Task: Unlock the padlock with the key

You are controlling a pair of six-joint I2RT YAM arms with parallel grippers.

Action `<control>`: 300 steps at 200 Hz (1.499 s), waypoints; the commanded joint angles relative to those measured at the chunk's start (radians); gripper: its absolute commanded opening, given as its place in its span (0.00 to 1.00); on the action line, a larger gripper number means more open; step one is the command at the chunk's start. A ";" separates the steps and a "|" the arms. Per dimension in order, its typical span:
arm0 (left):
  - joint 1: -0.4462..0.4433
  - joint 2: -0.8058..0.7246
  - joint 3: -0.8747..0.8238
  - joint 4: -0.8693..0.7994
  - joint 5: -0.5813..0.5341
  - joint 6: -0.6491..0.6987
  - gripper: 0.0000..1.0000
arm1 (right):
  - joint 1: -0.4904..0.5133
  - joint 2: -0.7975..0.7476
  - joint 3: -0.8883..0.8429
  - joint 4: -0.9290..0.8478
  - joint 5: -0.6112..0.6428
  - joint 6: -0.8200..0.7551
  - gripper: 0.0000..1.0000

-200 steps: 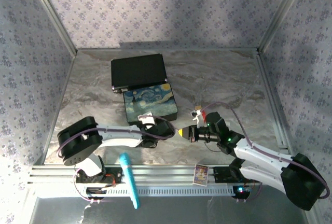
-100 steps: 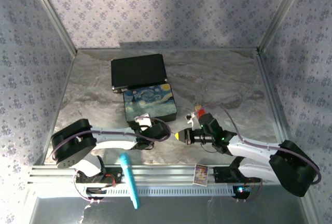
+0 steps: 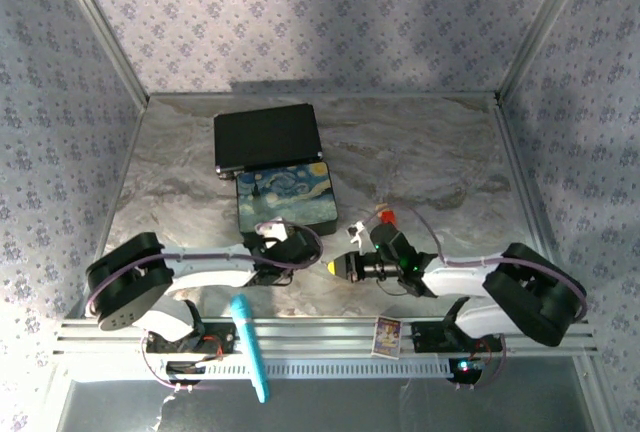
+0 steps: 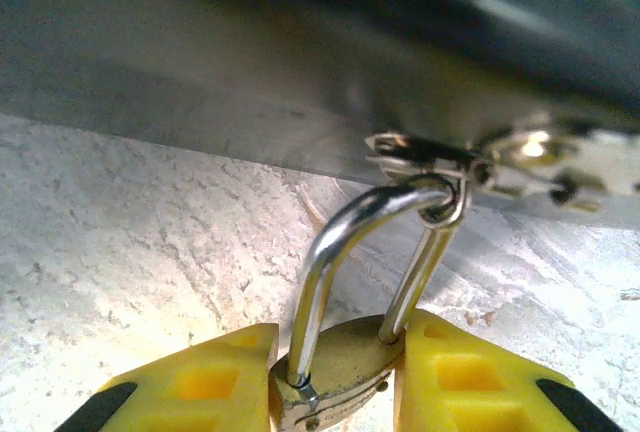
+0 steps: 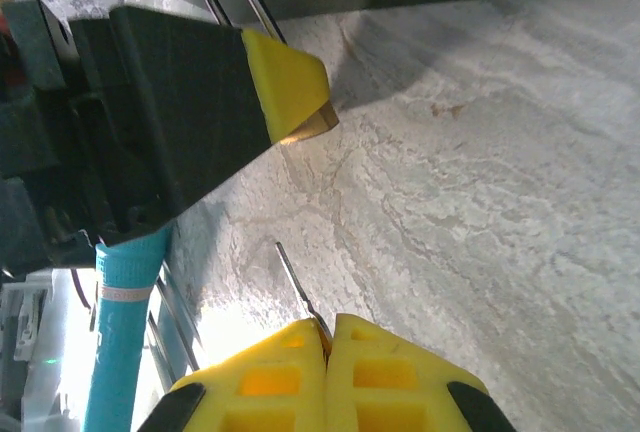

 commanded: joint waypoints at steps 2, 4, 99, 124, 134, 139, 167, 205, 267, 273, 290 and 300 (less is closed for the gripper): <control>0.023 -0.046 -0.018 0.021 0.093 -0.047 0.24 | 0.014 0.058 0.006 0.135 -0.026 0.044 0.00; 0.023 -0.048 -0.020 0.024 0.098 -0.048 0.24 | 0.013 0.065 0.006 0.145 -0.030 0.047 0.00; 0.050 -0.101 -0.023 0.053 0.159 -0.080 0.20 | 0.001 0.385 0.006 0.589 -0.117 0.207 0.00; 0.050 -0.085 -0.017 0.057 0.159 -0.078 0.20 | 0.003 0.411 0.009 0.595 -0.106 0.212 0.00; 0.050 -0.082 -0.010 0.034 0.144 -0.071 0.20 | -0.001 0.409 -0.004 0.598 -0.098 0.209 0.00; 0.050 -0.082 -0.004 0.011 0.132 -0.071 0.21 | -0.004 0.402 -0.012 0.595 -0.093 0.208 0.00; 0.042 -0.104 -0.022 -0.019 0.030 -0.070 0.51 | -0.010 0.321 -0.031 0.474 -0.068 0.160 0.00; 0.033 -0.040 -0.027 0.070 -0.057 -0.060 0.70 | -0.009 0.263 -0.018 0.370 -0.058 0.128 0.00; 0.017 0.075 0.107 -0.097 -0.132 -0.032 0.46 | 0.005 0.261 -0.031 0.349 -0.020 0.122 0.00; 0.017 0.075 0.106 -0.097 -0.124 -0.031 0.43 | 0.006 0.260 -0.031 0.344 -0.015 0.120 0.00; 0.016 0.063 0.090 -0.095 -0.102 -0.027 0.37 | 0.011 0.270 -0.019 0.338 -0.017 0.117 0.00; 0.015 0.054 0.074 -0.083 -0.092 -0.027 0.36 | 0.015 0.280 -0.011 0.339 -0.020 0.117 0.00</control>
